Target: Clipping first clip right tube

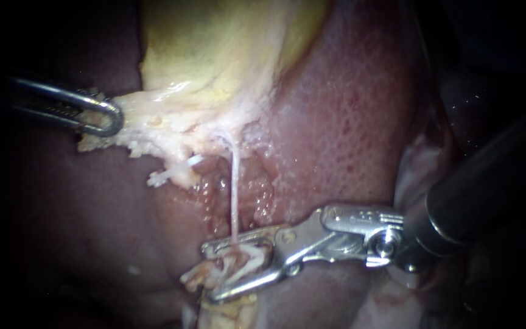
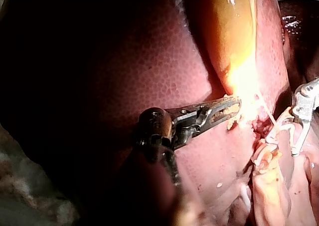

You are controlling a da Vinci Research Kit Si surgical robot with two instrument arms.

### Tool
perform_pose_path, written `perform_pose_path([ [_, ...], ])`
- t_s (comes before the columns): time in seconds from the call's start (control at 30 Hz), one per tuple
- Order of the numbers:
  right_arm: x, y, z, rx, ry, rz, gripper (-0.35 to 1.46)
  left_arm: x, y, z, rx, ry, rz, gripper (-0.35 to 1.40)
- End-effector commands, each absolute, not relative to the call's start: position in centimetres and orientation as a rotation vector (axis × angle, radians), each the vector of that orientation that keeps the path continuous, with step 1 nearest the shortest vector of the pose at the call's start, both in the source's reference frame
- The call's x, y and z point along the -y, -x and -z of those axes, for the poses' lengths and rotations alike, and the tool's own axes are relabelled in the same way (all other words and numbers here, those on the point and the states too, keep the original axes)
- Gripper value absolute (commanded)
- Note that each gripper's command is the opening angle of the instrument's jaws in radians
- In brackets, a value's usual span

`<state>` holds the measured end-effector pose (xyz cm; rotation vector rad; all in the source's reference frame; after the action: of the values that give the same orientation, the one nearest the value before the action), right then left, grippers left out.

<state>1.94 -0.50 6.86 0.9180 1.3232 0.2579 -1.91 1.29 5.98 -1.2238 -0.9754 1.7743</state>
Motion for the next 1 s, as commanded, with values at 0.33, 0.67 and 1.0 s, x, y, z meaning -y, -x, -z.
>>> perform_pose_path([
  [0.33,0.44,-1.89,-6.8,-1.284,-0.984,-0.337,0.06,-1.29,1.91,-5.98,0.976,1.224,-1.774,-0.35],
  [0.67,0.42,-1.88,-6.78,-1.279,-0.993,-0.348,-0.19,-1.29,1.91,-6.0,0.975,1.224,-1.775,-0.35],
  [1.0,0.43,-1.83,-6.77,-1.257,-1.026,-0.382,-0.35,-1.29,1.91,-6.0,0.975,1.227,-1.772,-0.35],
])
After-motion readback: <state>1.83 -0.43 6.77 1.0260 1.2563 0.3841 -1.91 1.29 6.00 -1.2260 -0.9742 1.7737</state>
